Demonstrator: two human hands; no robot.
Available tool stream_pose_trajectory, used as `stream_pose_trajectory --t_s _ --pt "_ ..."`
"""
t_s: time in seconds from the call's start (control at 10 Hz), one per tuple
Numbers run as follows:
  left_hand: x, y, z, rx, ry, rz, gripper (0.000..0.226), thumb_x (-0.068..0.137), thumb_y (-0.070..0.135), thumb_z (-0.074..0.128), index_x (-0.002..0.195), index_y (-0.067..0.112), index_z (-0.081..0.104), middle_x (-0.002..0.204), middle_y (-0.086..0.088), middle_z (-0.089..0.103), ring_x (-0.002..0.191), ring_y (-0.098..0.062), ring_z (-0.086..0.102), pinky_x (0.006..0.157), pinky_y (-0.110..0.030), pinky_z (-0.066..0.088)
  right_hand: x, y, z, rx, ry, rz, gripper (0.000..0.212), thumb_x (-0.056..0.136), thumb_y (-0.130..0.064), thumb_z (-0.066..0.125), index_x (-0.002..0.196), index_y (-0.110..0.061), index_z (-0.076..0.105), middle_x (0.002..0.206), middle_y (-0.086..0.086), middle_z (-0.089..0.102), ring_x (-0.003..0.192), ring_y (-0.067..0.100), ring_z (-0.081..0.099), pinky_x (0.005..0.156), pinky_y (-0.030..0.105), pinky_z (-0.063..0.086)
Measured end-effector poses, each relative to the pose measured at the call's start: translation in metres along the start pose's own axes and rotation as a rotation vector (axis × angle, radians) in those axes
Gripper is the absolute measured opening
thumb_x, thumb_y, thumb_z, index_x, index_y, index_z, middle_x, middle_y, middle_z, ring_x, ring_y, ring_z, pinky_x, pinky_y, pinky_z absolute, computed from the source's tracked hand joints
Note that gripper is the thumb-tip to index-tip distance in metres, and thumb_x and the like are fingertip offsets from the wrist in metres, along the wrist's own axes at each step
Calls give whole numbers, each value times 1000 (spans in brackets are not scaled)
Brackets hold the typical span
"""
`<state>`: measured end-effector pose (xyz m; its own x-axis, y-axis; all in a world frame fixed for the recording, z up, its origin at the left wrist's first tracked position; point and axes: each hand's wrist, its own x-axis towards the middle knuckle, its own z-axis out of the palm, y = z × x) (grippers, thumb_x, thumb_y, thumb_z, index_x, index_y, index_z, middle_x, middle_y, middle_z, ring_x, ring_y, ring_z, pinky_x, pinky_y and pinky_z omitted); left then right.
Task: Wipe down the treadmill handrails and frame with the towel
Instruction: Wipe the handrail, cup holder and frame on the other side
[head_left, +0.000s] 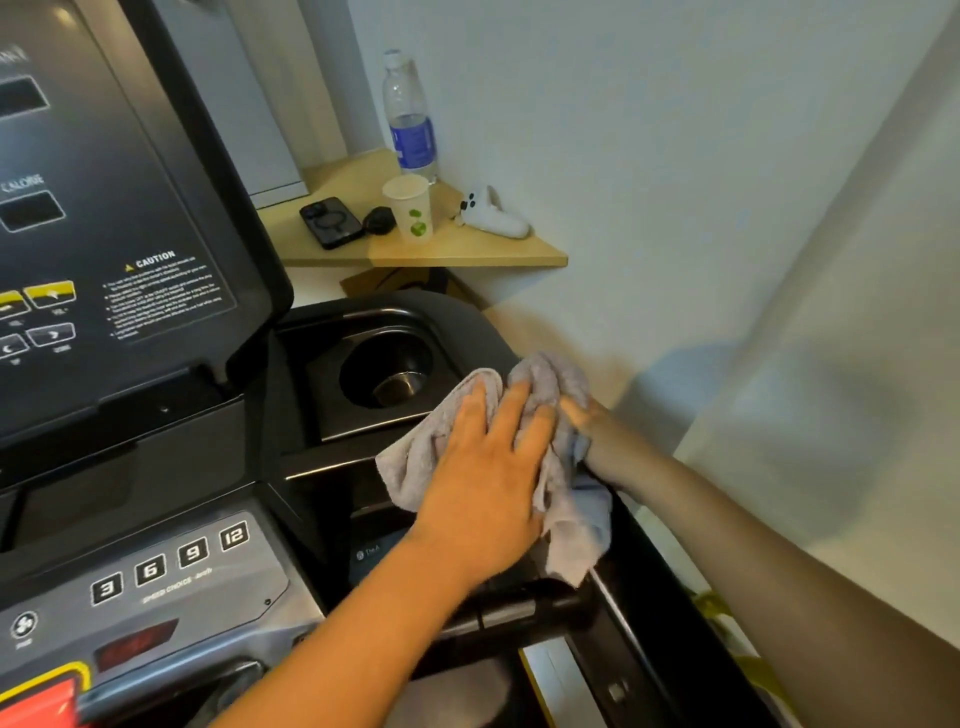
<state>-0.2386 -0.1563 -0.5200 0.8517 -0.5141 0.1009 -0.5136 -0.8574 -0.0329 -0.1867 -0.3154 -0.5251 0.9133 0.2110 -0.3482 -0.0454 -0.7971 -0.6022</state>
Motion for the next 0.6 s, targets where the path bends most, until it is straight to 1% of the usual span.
stream_pose_trajectory --t_s 0.1,0.2,0.3,0.4,0.5,0.6 --pt "-3 -22 -3 -86 -18 36 81 75 42 67 146 16 37 152 -9 36 141 -28 32 120 -45 20 -16 -1 14 -84 95 42 55 98 -54 25 120 -17 59 110 7 63 98 23 59 87 33 50" --pt "-2 -31 -8 -133 -40 29 81 69 43 67 142 19 41 144 -4 42 135 -23 39 119 -38 23 -38 -8 18 -244 131 137 49 97 -55 26 103 -15 53 87 4 58 77 23 53 69 30 41" --pt "-5 -44 -13 -163 -60 -10 81 63 31 66 140 21 41 138 -2 44 128 -24 44 111 -39 36 -51 -25 23 -322 216 115 44 97 -47 34 115 -9 47 92 10 57 80 25 55 71 31 43" --pt "-11 -61 -17 -192 -73 -90 82 63 27 66 141 24 39 134 1 47 120 -24 50 98 -41 47 -25 -33 43 -253 194 78 56 97 -37 28 139 -1 34 127 28 51 104 35 59 87 45 50" --pt "-11 -75 -16 -238 -28 -139 77 65 38 54 139 21 42 124 -1 54 103 -26 60 84 -43 53 -1 -37 47 -118 212 79 80 84 -67 17 144 -16 24 130 19 47 107 37 51 87 49 47" --pt "-12 -83 -13 -225 3 -129 82 65 50 52 140 20 42 120 0 55 99 -25 59 80 -40 53 28 -37 32 74 157 48 70 91 -59 41 149 -25 21 134 15 46 115 36 51 88 40 42"
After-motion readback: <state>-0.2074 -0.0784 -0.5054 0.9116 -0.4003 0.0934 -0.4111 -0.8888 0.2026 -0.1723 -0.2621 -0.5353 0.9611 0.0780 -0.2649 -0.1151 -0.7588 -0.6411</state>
